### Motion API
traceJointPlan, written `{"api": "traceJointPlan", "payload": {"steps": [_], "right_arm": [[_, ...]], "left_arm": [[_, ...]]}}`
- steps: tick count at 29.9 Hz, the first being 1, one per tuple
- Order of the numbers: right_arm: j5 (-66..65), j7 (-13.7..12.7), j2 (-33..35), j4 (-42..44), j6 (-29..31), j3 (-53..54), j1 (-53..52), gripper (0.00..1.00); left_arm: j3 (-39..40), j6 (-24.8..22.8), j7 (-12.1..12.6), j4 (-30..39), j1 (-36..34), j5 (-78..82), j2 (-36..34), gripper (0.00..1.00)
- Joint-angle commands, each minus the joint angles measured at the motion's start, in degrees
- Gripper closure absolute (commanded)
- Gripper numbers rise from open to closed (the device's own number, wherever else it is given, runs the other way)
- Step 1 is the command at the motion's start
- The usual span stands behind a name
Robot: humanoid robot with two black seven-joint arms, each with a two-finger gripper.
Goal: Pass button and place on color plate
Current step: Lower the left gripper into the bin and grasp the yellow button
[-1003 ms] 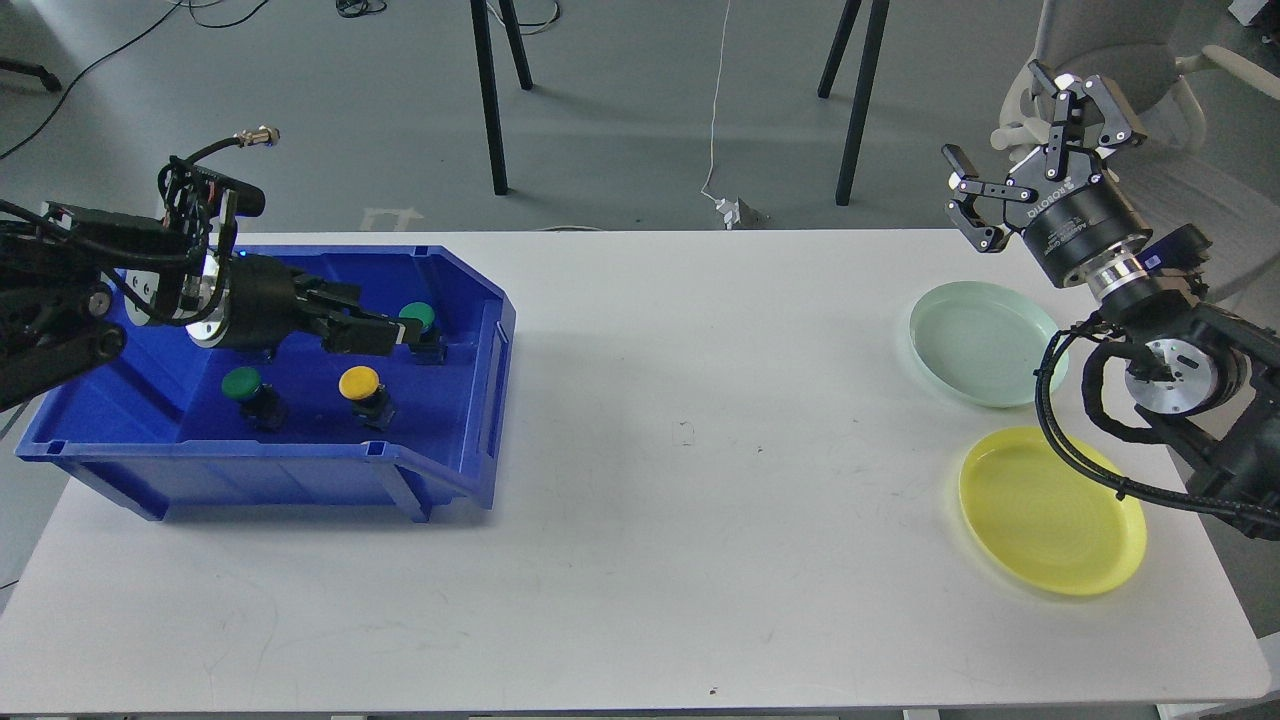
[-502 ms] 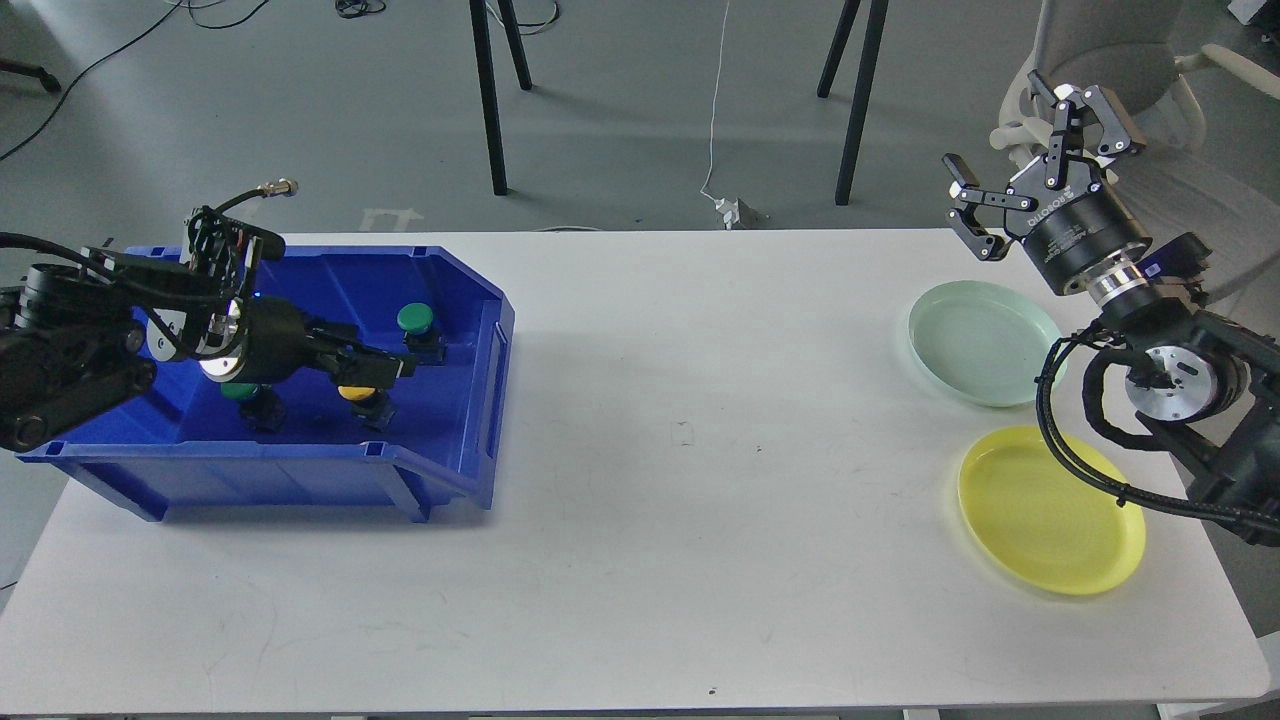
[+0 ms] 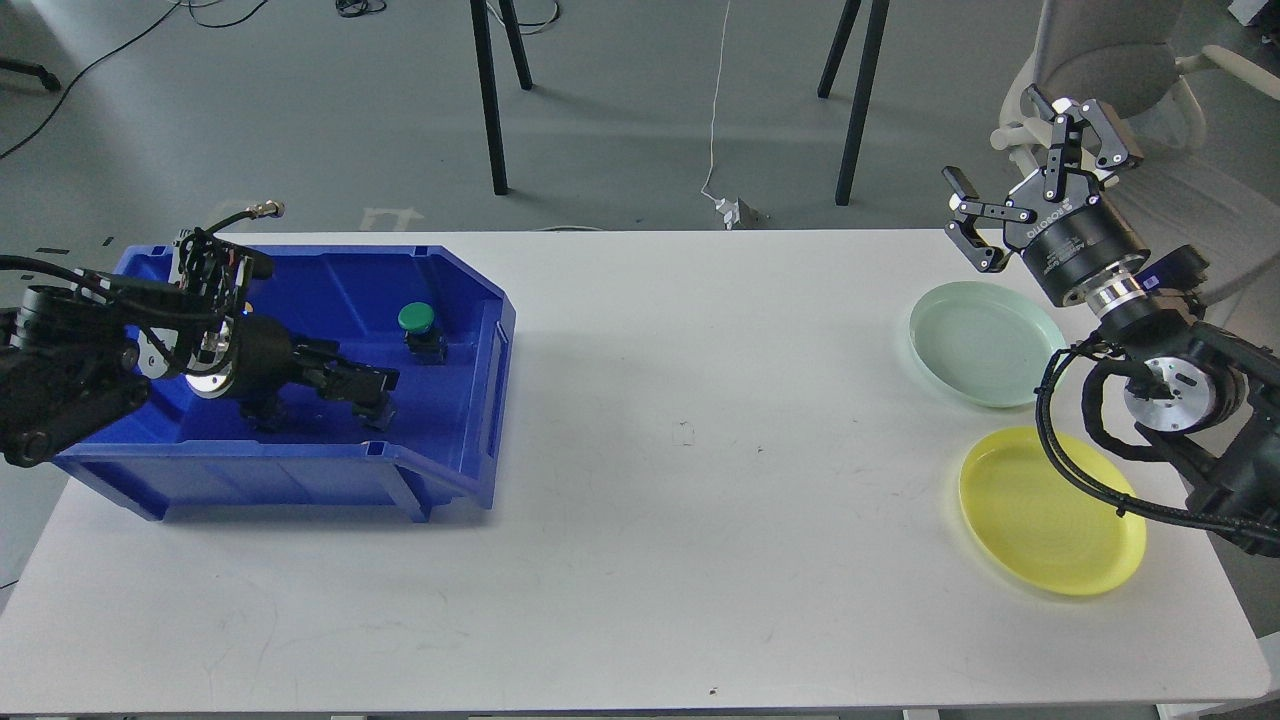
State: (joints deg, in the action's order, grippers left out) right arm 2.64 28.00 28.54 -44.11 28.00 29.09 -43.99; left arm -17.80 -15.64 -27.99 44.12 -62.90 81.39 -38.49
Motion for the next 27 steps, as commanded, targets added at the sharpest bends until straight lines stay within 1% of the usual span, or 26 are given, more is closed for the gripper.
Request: {"api": "traceJointPlan", "payload": {"steps": [1,7,10,14,22,26,27], "right_arm": [[0.0,0.0,0.0,0.0,0.0,0.0,0.0,0.01],[0.0,0.0,0.0,0.0,0.0,0.0,0.0,0.01],[0.0,0.0,0.0,0.1,0.0,0.0,0.0,0.01],[0.0,0.0,0.0,0.1,0.0,0.0,0.2,0.01],[0.0,0.0,0.0,0.0,0.0,0.0,0.6,0.01],[0.0,0.0,0.0,0.0,0.0,0.0,0.7,0.01],[0.0,0.0,0.0,0.0,0.0,0.0,0.7,0.01]], "left_arm": [[0.0,-0.1,0.0,-0.2,0.4,0.0,0.6,0.08],[0.0,-0.2,0.0,-1.0,0.6,0.0,1.1,0.11],[0.0,-0.3,0.0,-1.1,0.8,0.0,1.1,0.15],[0.0,-0.3,0.0,-1.1,1.7,0.0,1.1,0.24],[0.0,-0.1,0.0,-1.8,2.3,0.0,1.1,0.31],[0.0,-0.1,0.0,-2.2,2.2,0.0,1.1,0.40],[0.0,-0.1,0.0,-2.2,2.3,0.0,1.1,0.41]]}}
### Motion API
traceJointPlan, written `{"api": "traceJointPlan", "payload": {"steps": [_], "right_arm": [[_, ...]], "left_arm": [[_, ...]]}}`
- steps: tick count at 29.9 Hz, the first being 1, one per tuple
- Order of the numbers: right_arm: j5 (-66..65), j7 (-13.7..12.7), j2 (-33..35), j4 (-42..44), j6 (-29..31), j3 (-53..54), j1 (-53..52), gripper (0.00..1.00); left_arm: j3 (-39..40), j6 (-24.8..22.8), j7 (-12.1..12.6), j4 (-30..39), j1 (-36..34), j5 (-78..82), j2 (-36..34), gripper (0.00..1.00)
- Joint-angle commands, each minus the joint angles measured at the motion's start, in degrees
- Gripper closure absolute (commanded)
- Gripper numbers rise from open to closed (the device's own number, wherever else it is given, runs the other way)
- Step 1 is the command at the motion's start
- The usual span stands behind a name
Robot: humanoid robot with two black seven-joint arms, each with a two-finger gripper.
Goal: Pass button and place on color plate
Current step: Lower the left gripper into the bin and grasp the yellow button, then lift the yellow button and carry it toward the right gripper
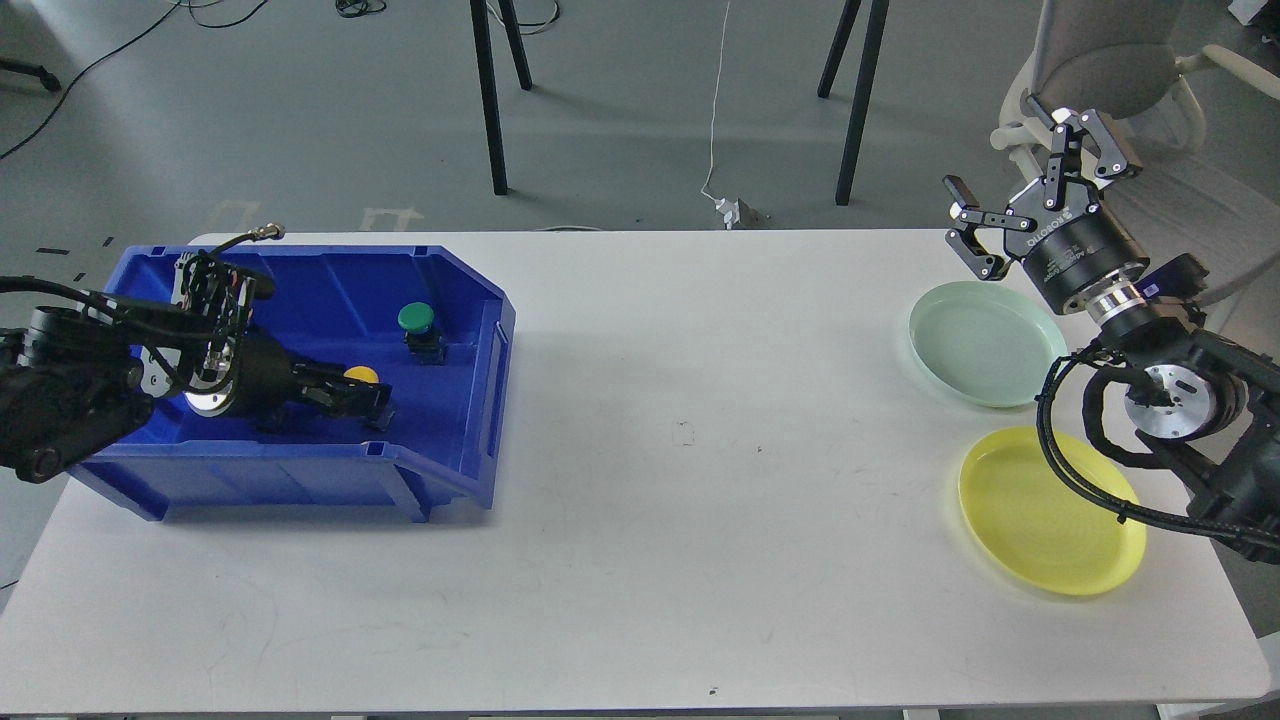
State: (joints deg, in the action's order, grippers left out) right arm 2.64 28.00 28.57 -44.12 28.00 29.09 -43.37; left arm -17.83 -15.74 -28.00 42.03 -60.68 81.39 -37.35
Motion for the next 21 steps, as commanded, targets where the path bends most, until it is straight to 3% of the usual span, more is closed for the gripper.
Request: {"api": "traceJointPlan", "payload": {"steps": [1,6,11,21], "right_arm": [[0.0,0.0,0.0,0.0,0.0,0.0,0.1,0.01],[0.0,0.0,0.0,0.0,0.0,0.0,0.5,0.01],[0.0,0.0,0.1,0.1,0.0,0.1,0.5,0.01],[0.0,0.0,0.0,0.8,0.0,0.0,0.6,0.01]], "left_arm": [[0.1,-0.1,0.0,-0.1,0.0,0.0,0.0,0.43],[0.1,-0.1,0.0,0.1,0.0,0.1,0.5,0.68],[0.2,-0.1,0.0,0.1,-0.3,0.3,0.8,0.84],[1.1,-1.4,0.0,5.8,-5.8,-0.4,-2.9,0.89]]}}
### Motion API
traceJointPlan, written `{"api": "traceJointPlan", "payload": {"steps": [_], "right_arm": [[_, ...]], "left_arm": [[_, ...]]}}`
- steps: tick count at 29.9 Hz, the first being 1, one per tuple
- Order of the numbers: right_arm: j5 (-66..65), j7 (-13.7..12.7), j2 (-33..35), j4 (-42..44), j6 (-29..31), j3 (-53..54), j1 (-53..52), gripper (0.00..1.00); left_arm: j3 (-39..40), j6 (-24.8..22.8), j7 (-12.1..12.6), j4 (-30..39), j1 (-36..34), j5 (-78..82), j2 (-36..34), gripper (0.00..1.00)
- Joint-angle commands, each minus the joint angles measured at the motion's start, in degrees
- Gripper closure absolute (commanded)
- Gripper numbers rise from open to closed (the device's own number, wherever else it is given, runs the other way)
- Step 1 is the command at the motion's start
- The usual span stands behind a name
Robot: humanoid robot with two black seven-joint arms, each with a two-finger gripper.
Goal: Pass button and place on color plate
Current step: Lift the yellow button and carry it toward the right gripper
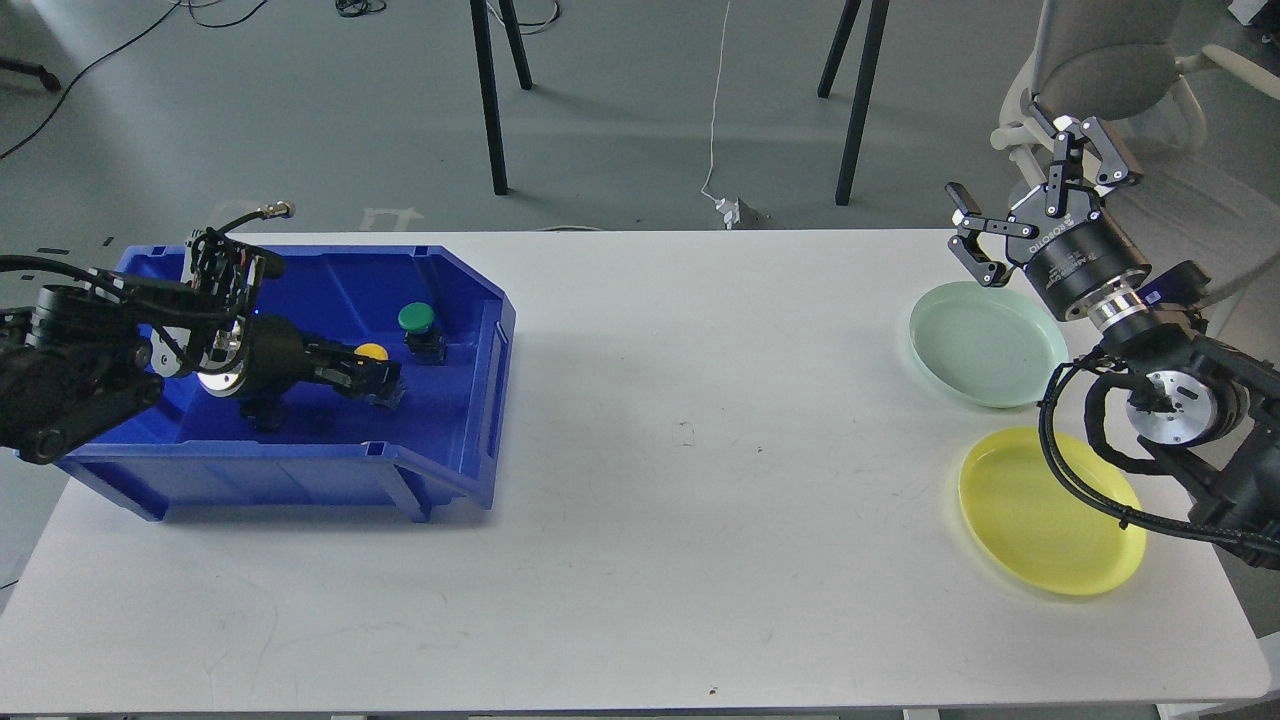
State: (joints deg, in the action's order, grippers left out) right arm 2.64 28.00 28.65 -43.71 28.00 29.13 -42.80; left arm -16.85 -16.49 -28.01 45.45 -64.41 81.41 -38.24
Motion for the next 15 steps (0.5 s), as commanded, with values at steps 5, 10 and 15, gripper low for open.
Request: {"api": "traceJointPlan", "payload": {"steps": [5,10,15], "right_arm": [[0.0,0.0,-0.1,0.8,0.0,0.1,0.0,0.01],[0.4,0.0,-0.2,2.6,0.0,3.1,0.1,0.01],[-0.1,0.0,-1.8,5.4,0.0,4.8,-0.9,0.01]], "left_arm": [[8.7,-5.8,0.0,12.4,-7.1,-1.3,-8.9,0.89],[29.4,-11.5,0.0,24.8,-5.9,-14.3,-14.3,0.88],[36.9,-11.5,0.0,25.3,-3.4,-33.8,-5.3,0.88]]}}
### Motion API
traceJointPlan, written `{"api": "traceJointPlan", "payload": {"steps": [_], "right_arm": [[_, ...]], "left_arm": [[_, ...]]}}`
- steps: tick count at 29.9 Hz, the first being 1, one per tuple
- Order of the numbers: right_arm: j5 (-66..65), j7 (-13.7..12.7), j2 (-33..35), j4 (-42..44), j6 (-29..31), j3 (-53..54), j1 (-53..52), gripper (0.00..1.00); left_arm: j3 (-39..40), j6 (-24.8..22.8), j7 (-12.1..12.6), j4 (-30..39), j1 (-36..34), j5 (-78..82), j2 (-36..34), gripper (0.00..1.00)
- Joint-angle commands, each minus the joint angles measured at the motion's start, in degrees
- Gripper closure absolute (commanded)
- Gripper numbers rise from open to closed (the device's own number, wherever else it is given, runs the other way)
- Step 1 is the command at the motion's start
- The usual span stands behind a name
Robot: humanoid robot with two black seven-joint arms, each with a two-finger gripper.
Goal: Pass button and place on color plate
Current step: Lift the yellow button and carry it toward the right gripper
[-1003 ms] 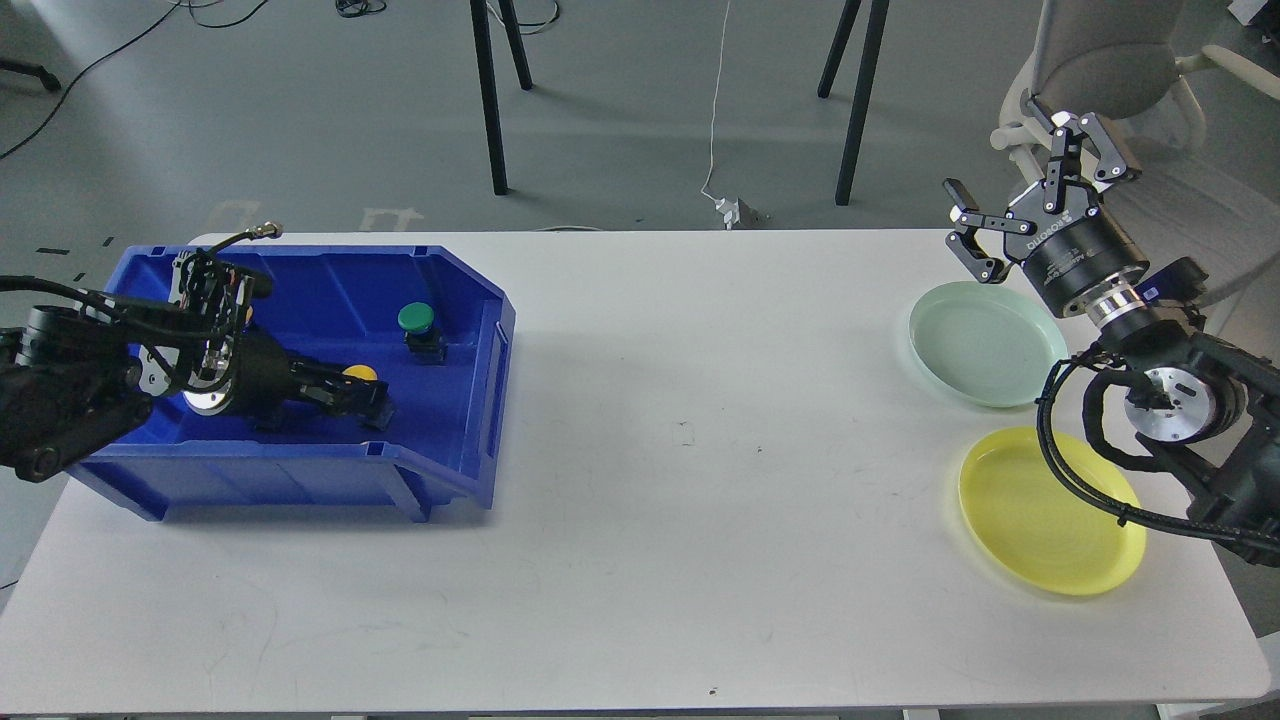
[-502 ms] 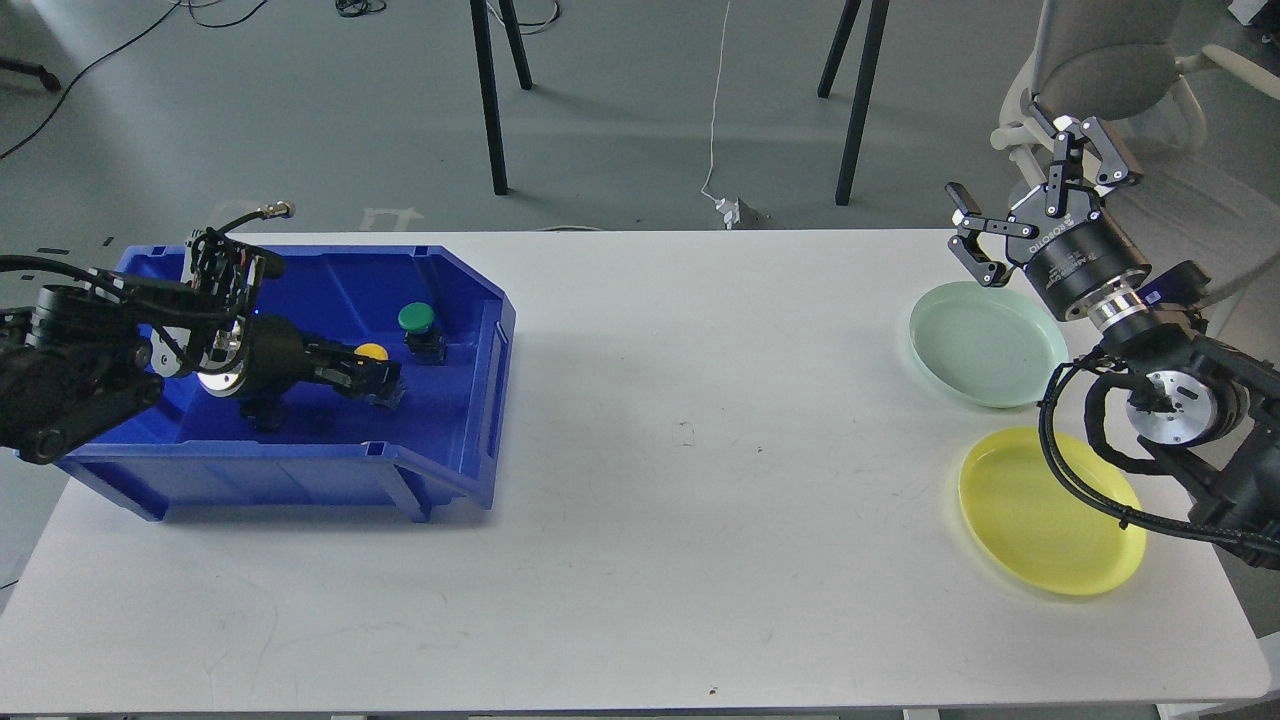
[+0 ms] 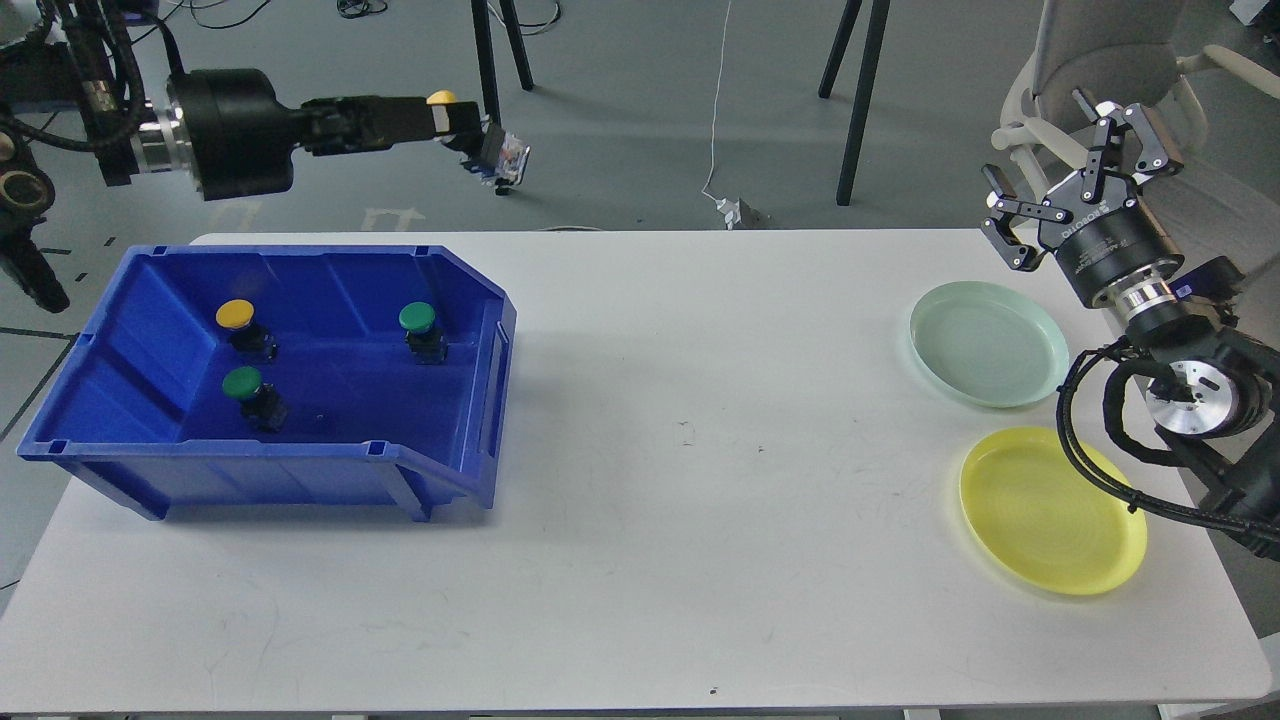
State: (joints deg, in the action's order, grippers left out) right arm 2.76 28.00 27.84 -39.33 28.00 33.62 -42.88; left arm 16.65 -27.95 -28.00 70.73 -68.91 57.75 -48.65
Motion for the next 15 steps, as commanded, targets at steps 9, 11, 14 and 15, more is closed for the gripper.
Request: {"api": "traceJointPlan", "payload": {"steps": [9,11,14,15], "right_arm": [[-12.9,0.0,1.1,-2.8,0.0,1.3,-2.7,0.01],[-14.4,0.0,4.1,-6.7,0.0,1.2,-2.4,0.01],[-19.3,0.0,9.1,-15.0,0.0,1.2,-1.9,0.01],[-21.8,0.0,9.9,-17.3,0.0,1.3,-1.5,0.01]], "left_arm": [[5.5,0.0,0.0,-7.5,9.4,-17.0,28.9,0.87],[5.2,0.2,0.0,-8.9,10.3,-17.0,30.9,0.87],[5.0,1.1,0.0,-9.9,11.3,-16.1,32.3,0.87],[5.0,1.7,0.0,-10.7,11.5,-15.8,32.7,0.87]]}}
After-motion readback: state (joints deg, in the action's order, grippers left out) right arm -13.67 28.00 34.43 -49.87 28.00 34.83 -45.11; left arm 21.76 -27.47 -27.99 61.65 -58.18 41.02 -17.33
